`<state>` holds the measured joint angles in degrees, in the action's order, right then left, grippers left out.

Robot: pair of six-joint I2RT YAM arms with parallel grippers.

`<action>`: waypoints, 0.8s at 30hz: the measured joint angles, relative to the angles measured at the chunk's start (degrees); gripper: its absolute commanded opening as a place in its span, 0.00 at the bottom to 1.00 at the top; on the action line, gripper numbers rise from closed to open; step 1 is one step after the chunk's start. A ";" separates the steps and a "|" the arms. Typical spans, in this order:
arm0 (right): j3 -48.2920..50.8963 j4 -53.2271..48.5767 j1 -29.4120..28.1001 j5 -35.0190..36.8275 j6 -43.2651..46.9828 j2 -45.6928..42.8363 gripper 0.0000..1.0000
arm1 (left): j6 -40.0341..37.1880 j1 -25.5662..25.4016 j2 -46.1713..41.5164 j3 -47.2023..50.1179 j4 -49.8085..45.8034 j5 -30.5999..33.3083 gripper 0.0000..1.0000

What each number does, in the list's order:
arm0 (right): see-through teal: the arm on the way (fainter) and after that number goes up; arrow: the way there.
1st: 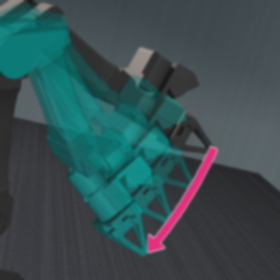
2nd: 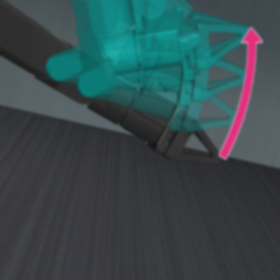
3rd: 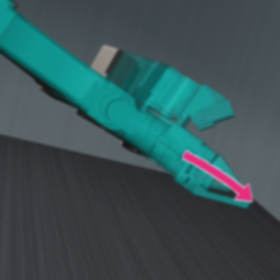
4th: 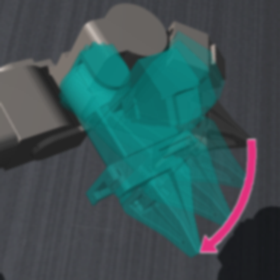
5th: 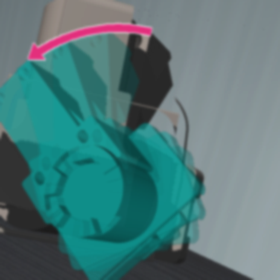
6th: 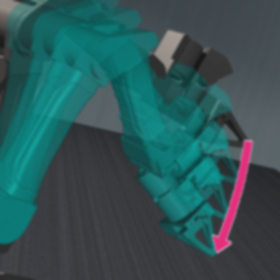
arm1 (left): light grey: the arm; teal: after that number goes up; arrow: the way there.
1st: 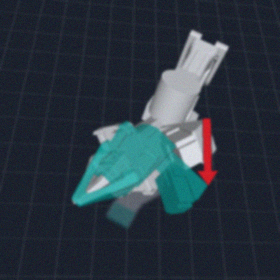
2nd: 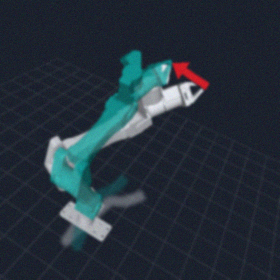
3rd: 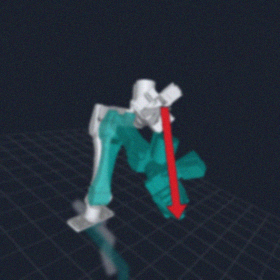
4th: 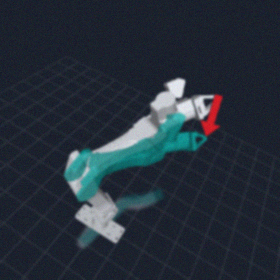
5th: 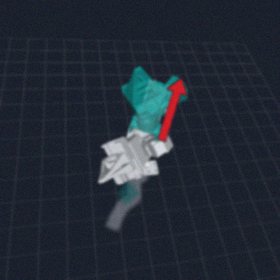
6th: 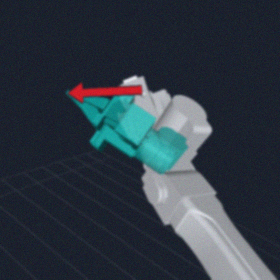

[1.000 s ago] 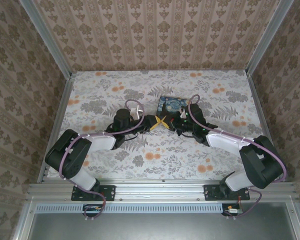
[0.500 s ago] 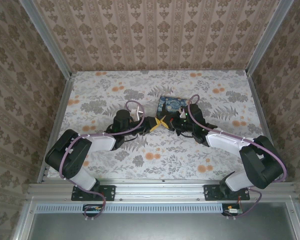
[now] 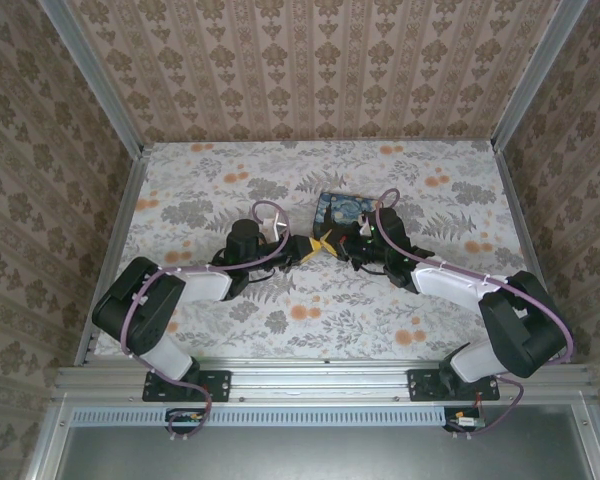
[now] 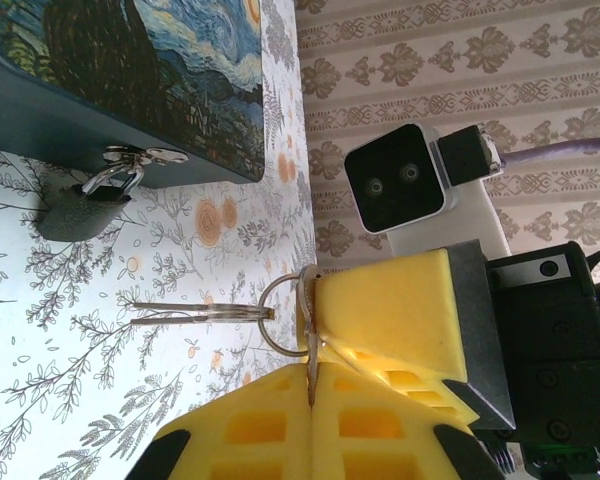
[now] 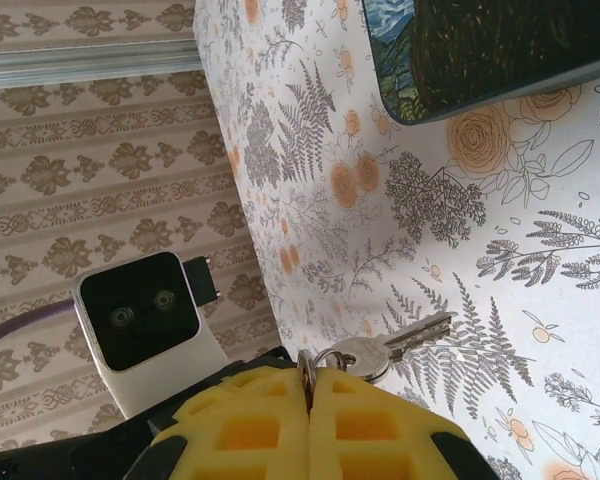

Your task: Unlock the padlock with the key

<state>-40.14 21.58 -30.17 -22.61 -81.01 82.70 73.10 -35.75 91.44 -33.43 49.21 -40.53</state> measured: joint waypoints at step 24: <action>-12.00 -30.56 5.53 -21.29 49.70 -6.21 0.43 | -42.64 2.54 -10.78 -7.98 -40.26 -22.56 0.00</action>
<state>-52.14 -8.97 -24.64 -43.90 -31.31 76.49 30.46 -33.21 80.66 -41.41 8.95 -63.09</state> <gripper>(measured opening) 0.424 0.048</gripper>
